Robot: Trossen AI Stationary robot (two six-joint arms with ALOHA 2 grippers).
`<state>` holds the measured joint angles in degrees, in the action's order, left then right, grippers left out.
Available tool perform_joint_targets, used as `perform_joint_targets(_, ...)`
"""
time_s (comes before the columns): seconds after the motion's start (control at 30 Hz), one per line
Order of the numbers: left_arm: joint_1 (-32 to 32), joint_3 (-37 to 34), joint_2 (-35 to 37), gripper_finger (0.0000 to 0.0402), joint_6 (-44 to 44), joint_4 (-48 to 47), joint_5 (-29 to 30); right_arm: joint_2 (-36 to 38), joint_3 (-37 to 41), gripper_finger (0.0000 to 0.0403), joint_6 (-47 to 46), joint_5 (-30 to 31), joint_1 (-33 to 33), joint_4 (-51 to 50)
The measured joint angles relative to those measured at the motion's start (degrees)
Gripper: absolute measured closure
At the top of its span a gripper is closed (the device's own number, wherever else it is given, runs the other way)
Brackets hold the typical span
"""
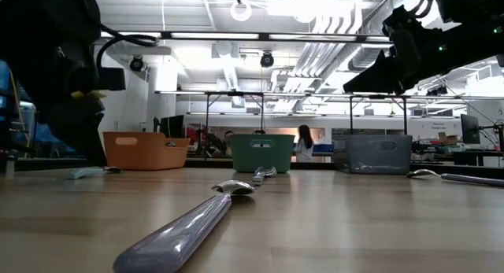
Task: Sort silverware by color (type)
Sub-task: Put the blue patterned spoon into the green bin
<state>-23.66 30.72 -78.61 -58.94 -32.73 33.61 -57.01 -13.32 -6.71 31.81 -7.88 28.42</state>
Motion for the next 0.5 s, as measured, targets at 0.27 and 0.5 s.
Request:
perform_joint_targets(0.27,0.00,0.00,-0.79,0.0247,0.02,-0.17,-1.44,0.00,0.00,0.0403,-0.53,0.09,0.00,-0.04)
perform_joint_targets(0.5,0.00,0.00,-0.79,0.0247,-0.42,-0.27,-3.06,0.00,0.00,0.0403,-0.37,0.07,0.00,-0.07)
